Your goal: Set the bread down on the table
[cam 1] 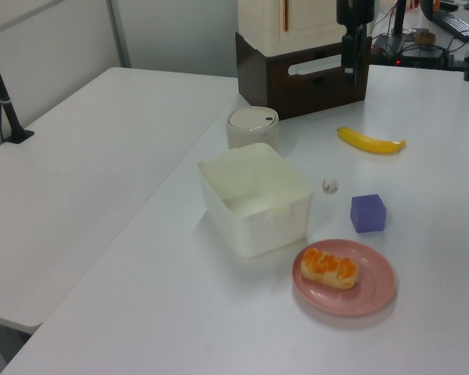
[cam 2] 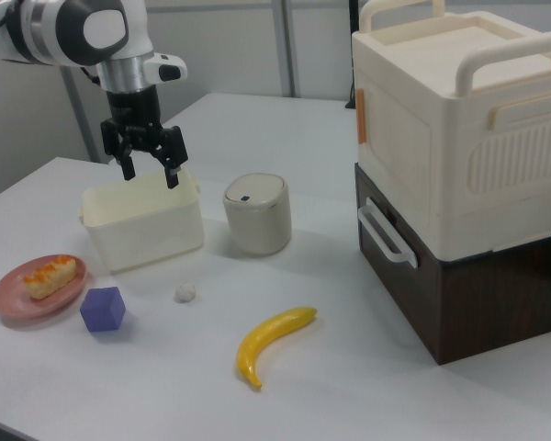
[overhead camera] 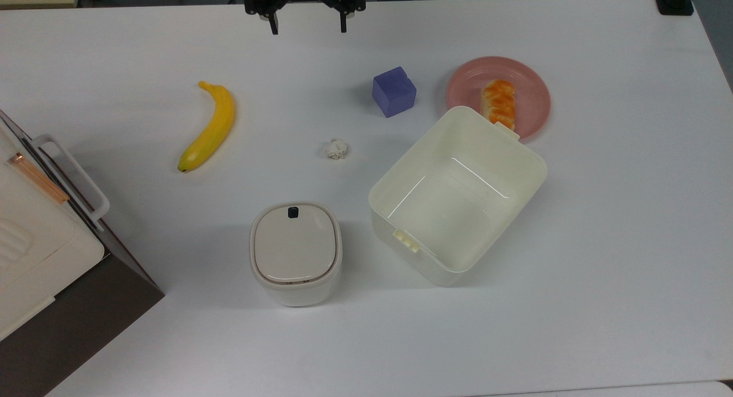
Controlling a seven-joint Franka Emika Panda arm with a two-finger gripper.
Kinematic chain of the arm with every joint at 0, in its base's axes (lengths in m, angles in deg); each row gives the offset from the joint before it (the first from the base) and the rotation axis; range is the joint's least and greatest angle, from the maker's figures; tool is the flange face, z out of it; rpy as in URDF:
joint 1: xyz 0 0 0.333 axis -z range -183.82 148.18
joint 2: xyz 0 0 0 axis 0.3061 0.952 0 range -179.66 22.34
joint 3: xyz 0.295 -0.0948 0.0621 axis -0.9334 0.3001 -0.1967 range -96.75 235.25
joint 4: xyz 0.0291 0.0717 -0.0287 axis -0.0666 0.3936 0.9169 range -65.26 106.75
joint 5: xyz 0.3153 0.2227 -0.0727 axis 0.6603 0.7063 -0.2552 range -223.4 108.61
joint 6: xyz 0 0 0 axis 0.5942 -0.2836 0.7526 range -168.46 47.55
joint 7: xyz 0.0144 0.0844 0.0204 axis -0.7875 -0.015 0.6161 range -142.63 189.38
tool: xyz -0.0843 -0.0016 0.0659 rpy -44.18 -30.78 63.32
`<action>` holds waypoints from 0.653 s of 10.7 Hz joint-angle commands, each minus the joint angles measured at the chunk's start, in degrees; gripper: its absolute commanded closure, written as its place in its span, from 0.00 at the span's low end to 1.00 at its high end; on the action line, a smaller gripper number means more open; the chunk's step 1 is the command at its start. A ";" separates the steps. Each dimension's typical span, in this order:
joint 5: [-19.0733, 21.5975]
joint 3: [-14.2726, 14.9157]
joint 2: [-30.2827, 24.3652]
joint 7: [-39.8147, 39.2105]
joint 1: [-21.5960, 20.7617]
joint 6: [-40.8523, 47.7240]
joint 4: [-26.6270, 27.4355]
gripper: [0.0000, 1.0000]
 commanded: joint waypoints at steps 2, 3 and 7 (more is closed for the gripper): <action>1.20 0.34 0.42 -0.48 -0.08 -0.46 -0.53 0.00; 1.20 0.34 0.33 -0.48 0.00 -0.46 -0.53 0.00; 1.29 0.34 0.16 -0.39 0.44 -0.54 -0.44 0.00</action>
